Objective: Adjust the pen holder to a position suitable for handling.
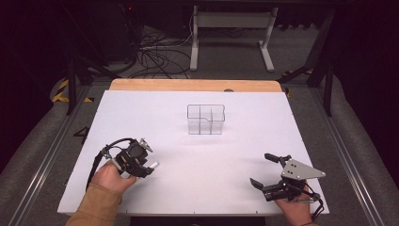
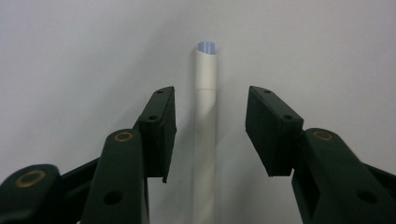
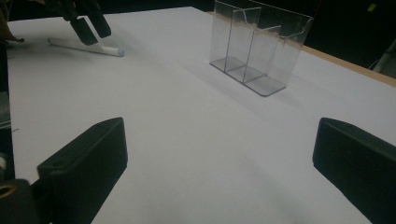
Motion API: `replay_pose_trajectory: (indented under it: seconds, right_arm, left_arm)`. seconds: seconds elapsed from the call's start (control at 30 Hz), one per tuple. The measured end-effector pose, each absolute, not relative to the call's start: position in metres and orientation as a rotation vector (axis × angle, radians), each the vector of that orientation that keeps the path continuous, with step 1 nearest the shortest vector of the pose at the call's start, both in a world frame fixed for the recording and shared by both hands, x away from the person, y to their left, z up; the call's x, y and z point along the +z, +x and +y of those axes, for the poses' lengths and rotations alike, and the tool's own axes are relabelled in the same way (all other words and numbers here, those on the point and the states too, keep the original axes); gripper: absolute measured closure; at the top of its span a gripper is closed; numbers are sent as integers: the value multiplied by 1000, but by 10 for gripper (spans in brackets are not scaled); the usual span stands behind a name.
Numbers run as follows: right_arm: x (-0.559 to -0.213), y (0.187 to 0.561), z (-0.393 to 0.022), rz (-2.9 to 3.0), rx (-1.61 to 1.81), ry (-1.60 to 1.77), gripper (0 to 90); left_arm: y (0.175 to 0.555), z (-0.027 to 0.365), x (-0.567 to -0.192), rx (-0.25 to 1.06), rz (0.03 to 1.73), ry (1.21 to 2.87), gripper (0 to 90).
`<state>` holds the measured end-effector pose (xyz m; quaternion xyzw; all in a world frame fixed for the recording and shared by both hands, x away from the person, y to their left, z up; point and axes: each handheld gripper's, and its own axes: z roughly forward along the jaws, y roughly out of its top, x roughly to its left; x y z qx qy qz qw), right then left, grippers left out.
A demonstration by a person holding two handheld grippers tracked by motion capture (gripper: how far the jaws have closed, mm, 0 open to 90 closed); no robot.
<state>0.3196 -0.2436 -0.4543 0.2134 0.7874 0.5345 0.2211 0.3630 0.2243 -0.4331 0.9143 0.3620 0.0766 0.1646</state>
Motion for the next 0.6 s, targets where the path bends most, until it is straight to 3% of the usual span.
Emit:
replay_pose_trajectory:
  seconds: [0.6]
  right_arm:
    - [-455,320,-243,2183,1481,586,34]
  left_arm:
    - [366,221,-443,200,1090,2696,733]
